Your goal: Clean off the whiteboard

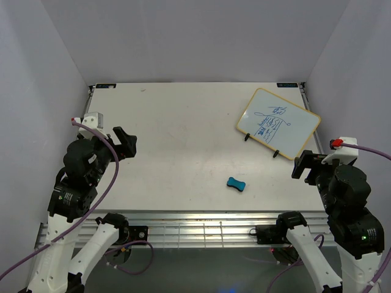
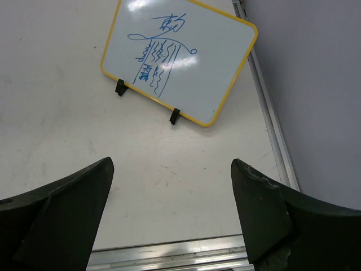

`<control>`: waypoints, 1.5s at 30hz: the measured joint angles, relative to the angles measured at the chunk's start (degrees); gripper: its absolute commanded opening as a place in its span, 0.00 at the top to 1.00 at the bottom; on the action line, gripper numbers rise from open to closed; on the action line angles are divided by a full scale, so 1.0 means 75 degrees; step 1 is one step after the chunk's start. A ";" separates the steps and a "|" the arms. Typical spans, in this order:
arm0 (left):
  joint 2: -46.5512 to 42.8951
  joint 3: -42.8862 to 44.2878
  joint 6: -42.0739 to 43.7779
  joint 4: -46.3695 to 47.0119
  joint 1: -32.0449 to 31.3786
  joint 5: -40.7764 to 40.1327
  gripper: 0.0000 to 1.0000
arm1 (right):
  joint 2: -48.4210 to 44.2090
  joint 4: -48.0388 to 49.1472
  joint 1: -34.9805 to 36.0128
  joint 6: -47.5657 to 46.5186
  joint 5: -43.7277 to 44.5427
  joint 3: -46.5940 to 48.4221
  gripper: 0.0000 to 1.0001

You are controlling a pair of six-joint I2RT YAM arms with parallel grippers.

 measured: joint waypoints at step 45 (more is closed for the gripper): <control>-0.0449 -0.2821 -0.0466 0.1711 -0.0294 0.1632 0.02 | 0.5549 0.5251 -0.4360 0.1043 -0.2570 -0.1326 0.10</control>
